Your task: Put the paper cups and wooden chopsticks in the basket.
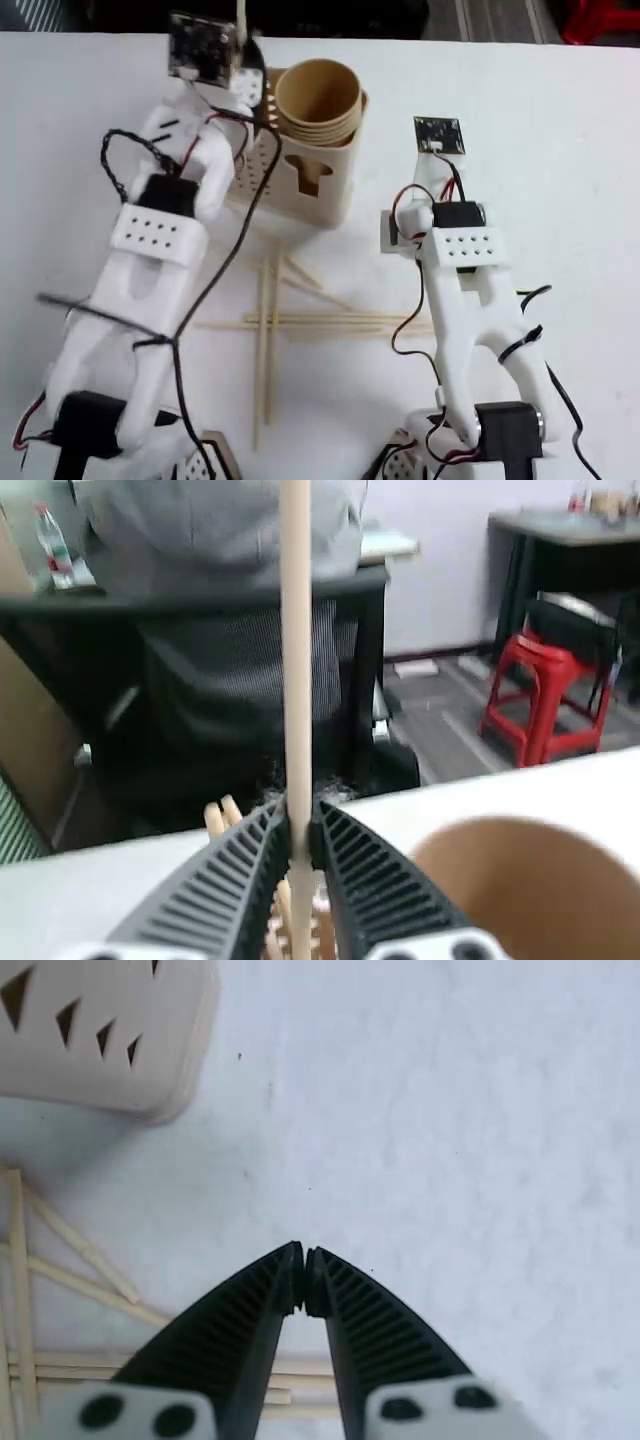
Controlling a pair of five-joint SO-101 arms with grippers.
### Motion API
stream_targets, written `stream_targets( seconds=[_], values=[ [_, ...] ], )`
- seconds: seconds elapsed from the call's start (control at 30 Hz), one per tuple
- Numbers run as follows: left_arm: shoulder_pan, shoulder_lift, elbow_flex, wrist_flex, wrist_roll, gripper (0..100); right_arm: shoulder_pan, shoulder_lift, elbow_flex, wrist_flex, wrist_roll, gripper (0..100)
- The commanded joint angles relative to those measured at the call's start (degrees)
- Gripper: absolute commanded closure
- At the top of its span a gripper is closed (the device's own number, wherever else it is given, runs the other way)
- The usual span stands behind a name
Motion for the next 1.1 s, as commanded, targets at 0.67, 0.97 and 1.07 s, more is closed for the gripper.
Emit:
stream_targets(
  seconds=[0.67,0.97,1.07],
  values=[
    [-1.63,-12.35,-4.04,23.56,0.26,82,0.66,-1.27,-0.79,-0.84,0.00,98.1],
    [-2.42,-28.18,-4.13,41.76,-10.20,82,0.66,-1.45,-0.79,-0.84,0.00,98.1],
    [-5.76,-33.80,-4.04,47.91,-10.29,82,0.57,-2.33,-0.88,-0.48,0.00,98.1]
  ],
)
